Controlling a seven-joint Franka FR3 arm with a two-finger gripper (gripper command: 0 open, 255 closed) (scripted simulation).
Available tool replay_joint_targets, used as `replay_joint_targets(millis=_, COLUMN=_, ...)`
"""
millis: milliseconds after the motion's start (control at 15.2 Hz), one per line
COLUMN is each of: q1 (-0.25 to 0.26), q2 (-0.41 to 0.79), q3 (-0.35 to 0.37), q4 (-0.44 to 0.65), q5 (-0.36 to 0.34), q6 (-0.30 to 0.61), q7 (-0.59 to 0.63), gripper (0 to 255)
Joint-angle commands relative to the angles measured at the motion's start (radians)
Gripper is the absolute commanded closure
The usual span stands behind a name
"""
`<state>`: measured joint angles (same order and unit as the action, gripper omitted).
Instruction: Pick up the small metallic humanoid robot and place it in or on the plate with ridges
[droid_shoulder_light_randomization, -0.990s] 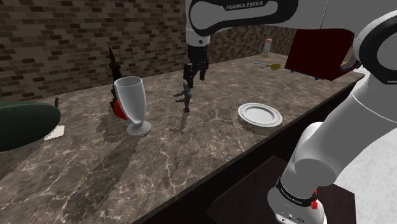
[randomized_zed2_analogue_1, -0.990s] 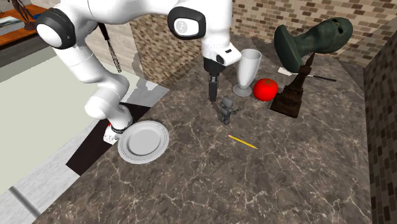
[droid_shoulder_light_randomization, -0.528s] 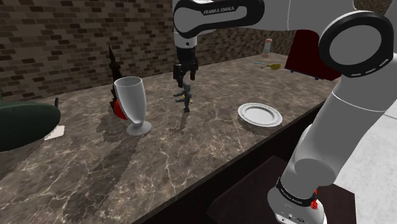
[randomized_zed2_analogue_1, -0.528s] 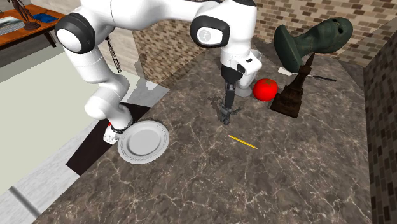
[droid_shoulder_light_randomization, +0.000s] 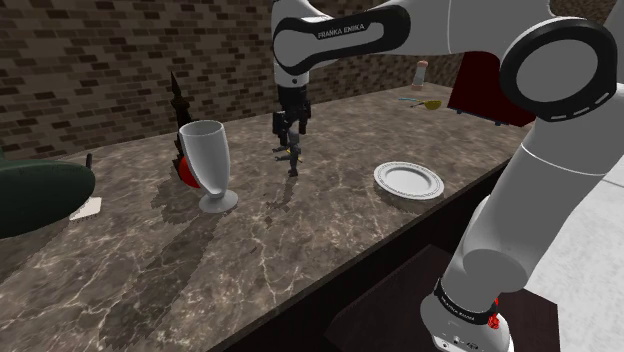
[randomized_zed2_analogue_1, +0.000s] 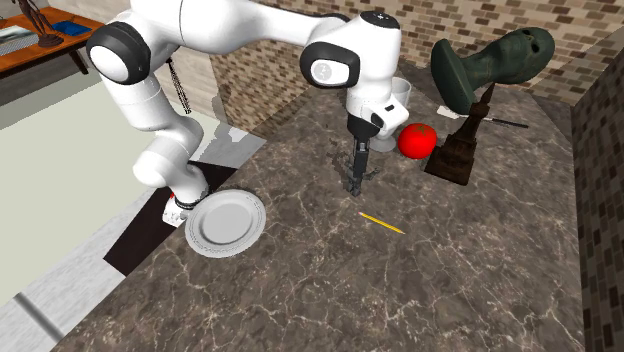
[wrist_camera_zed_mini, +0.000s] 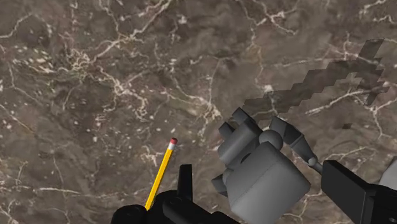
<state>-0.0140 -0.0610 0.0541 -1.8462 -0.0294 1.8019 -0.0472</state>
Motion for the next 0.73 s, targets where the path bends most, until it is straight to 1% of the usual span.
replay_joint_targets(millis=0, q1=0.000, q2=0.000, q3=0.000, q4=-0.001, q5=0.000, q6=0.001, q7=0.000, gripper=0)
replay_joint_targets(millis=198, q1=0.000, q2=0.000, q3=0.000, q4=-0.001, q5=0.000, q6=0.001, q7=0.000, gripper=0)
replay_joint_targets(millis=264, q1=0.000, q2=0.000, q3=0.000, q4=-0.001, q5=0.000, q6=0.001, q7=0.000, gripper=255)
replay_joint_targets(millis=660, q1=0.000, q2=0.001, q3=0.000, q4=-0.001, q5=0.000, q6=0.002, q7=-0.001, gripper=255)
